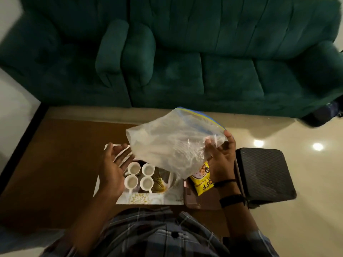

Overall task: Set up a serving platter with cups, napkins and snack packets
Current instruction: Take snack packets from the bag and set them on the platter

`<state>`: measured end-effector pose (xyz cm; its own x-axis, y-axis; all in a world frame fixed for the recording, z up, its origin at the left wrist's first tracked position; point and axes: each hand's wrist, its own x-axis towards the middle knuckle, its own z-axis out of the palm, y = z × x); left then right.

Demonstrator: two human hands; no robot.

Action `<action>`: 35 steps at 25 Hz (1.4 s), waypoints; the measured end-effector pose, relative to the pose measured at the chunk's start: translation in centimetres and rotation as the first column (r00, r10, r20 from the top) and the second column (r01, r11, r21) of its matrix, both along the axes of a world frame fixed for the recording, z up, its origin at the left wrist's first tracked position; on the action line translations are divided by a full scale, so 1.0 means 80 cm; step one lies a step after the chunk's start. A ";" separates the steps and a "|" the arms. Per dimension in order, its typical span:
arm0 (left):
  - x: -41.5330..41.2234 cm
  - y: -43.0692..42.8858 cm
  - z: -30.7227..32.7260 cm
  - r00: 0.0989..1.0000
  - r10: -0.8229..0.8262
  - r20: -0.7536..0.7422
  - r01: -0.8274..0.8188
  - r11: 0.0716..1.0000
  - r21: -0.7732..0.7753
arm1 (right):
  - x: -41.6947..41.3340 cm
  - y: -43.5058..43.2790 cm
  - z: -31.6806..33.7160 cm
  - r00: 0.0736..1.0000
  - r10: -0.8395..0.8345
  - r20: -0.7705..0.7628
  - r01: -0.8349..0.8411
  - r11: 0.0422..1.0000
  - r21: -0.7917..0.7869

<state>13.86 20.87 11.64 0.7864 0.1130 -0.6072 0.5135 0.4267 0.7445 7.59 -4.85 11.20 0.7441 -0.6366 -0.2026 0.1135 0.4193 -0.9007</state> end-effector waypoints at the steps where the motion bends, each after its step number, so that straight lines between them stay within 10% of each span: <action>1: 0.004 0.008 -0.001 0.999 -0.033 -0.022 0.033 0.999 0.005 | 0.000 -0.002 0.005 0.998 0.042 0.037 -0.041 0.999 -0.002; 9: 0.051 0.003 0.028 0.767 -0.641 -0.024 0.635 0.754 0.166 | 0.003 -0.020 0.025 0.888 0.446 0.112 -0.434 0.893 -0.119; 15: 0.053 -0.019 0.030 0.877 -0.359 0.318 0.268 0.917 0.294 | 0.001 -0.031 0.017 0.981 0.136 -0.136 -0.171 0.940 -0.296; 20: 0.043 -0.028 0.040 0.819 -0.376 0.433 0.291 0.923 0.252 | -0.018 -0.033 0.013 0.895 0.388 -0.220 -0.446 0.789 -0.423; 23: 0.042 -0.017 0.049 0.631 -0.675 0.382 0.530 0.735 0.424 | -0.024 -0.042 0.025 0.855 0.367 -0.367 -0.517 0.540 -0.664; 25: 0.041 -0.013 0.057 0.453 -0.878 0.156 0.557 0.416 0.719 | -0.027 -0.042 0.039 0.747 0.386 -0.541 -0.664 0.385 -0.641; 29: 0.031 -0.027 0.064 0.378 -0.924 -0.056 0.111 -0.015 0.994 | -0.030 -0.032 0.046 0.877 0.025 -0.481 -0.473 0.223 -0.852; 35: 0.011 -0.091 0.048 0.149 -0.975 -0.166 0.378 -0.099 0.921 | -0.045 -0.011 0.059 0.953 -0.062 -0.295 -0.250 0.386 -0.888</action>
<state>14.76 13.60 15.46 0.7148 -0.6563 -0.2413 -0.4428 -0.6919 0.5703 3.96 -5.72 15.93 0.8343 -0.4780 0.2745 -0.1486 -0.6746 -0.7231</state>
